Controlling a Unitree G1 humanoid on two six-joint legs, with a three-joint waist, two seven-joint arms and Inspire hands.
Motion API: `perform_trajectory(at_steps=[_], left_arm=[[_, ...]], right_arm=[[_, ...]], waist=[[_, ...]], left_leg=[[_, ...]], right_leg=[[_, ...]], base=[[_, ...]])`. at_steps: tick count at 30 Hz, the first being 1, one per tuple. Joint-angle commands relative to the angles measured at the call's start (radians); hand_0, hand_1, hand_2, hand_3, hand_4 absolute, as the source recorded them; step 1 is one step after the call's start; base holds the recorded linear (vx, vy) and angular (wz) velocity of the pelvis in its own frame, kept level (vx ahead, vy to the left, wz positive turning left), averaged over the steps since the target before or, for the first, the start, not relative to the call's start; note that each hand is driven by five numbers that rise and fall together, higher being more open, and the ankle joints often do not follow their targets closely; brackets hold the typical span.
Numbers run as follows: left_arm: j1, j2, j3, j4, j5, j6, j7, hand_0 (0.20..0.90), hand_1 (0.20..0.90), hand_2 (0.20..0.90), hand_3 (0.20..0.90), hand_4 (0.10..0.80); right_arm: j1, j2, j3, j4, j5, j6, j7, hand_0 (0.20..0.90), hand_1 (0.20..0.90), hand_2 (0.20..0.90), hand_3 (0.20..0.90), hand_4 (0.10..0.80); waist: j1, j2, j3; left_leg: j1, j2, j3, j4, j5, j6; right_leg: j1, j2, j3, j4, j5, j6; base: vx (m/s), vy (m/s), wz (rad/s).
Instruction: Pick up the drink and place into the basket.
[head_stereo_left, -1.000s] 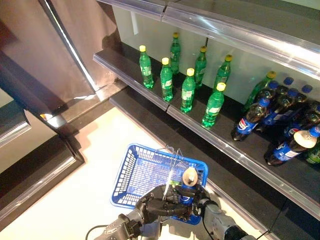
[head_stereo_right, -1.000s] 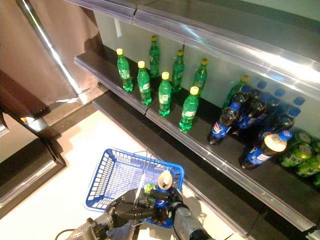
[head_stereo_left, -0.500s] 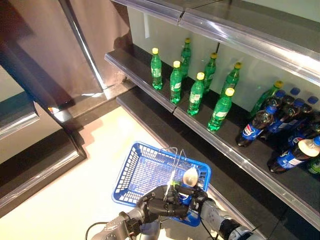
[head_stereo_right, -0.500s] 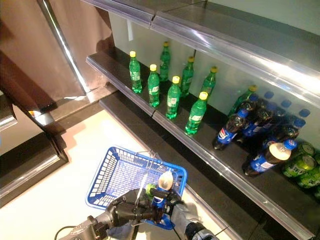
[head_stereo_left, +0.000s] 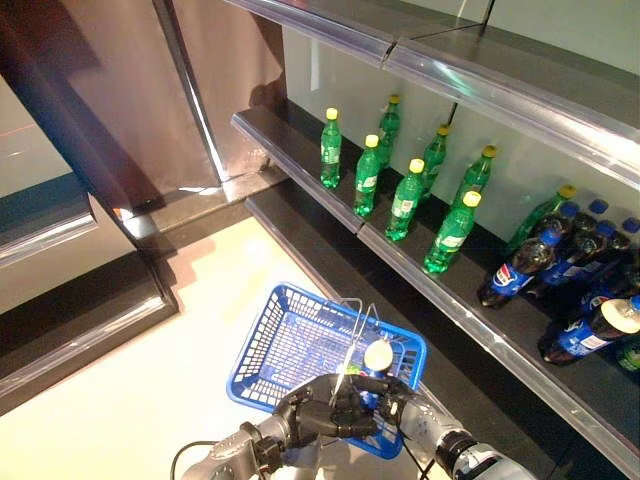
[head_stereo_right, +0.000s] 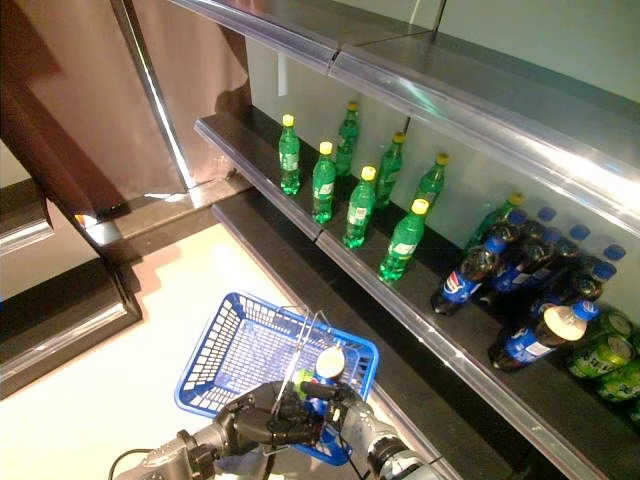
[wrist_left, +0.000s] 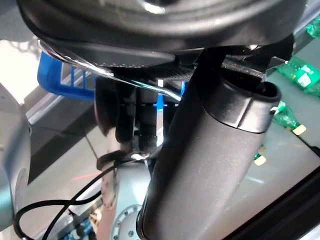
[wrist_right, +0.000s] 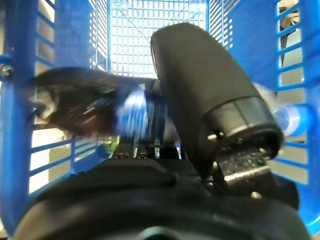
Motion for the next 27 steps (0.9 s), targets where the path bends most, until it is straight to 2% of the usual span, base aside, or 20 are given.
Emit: perform_trajectory(at_steps=[1,16,23,26,27], left_arm=[[0.068,-0.023,-0.046,-0.311,-0.065,-0.067,-0.194,0.3,0.3,0.3,0.2,0.1],[0.114,-0.013,-0.02,-0.341,-0.062,-0.048,-0.192,0.3,0.3,0.3,0.2,0.1],[0.137,-0.014,0.039,-0.387,-0.071,-0.033,-0.187,0.3,0.3,0.3,0.2,0.1],[0.149,-0.011,0.077,-0.401,-0.088,-0.044,-0.188,0.3,0.3,0.3,0.2,0.1],[0.157,-0.009,0.091,-0.401,-0.093,-0.055,-0.191,0.3,0.3,0.3,0.2,0.1]], right_arm=[[-0.031,0.075,-0.024,0.009,0.033,-0.014,0.024,0.9,0.9,0.9,0.9,0.8],[0.025,0.041,-0.061,-0.029,0.051,-0.08,0.032,0.9,0.9,0.9,0.9,0.8],[0.092,0.012,-0.01,-0.339,-0.051,-0.135,-0.077,0.9,0.9,0.9,0.9,0.8],[0.151,-0.029,0.012,-0.553,-0.181,-0.179,-0.12,0.9,0.9,0.9,0.9,0.8],[0.175,-0.05,0.018,-0.655,-0.226,-0.161,-0.143,0.9,0.9,0.9,0.9,0.8]], waist=[[0.037,-0.005,-0.079],[0.024,-0.007,-0.088],[0.0,-0.014,-0.082],[-0.023,-0.023,-0.079],[-0.033,-0.026,-0.078]], left_leg=[[-0.064,0.066,-0.005,0.121,0.062,-0.028],[-0.024,0.072,0.011,0.107,0.056,-0.024],[-0.01,0.086,0.035,0.075,0.058,-0.018],[-0.008,0.095,0.052,0.062,0.058,-0.015],[-0.008,0.099,0.059,0.06,0.058,-0.015]], right_leg=[[-0.019,-0.007,0.045,-0.021,0.171,-0.005],[-0.007,0.004,0.05,-0.021,0.171,-0.002],[-0.021,0.016,0.063,-0.027,0.158,-0.011],[-0.037,0.018,0.074,-0.028,0.15,-0.016],[-0.041,0.019,0.077,-0.029,0.148,-0.018]], base=[[0.034,-0.005,0.01],[0.002,0.0,0.0],[-0.059,-0.01,-0.05],[-0.1,0.001,-0.16],[-0.094,-0.007,-0.11]])
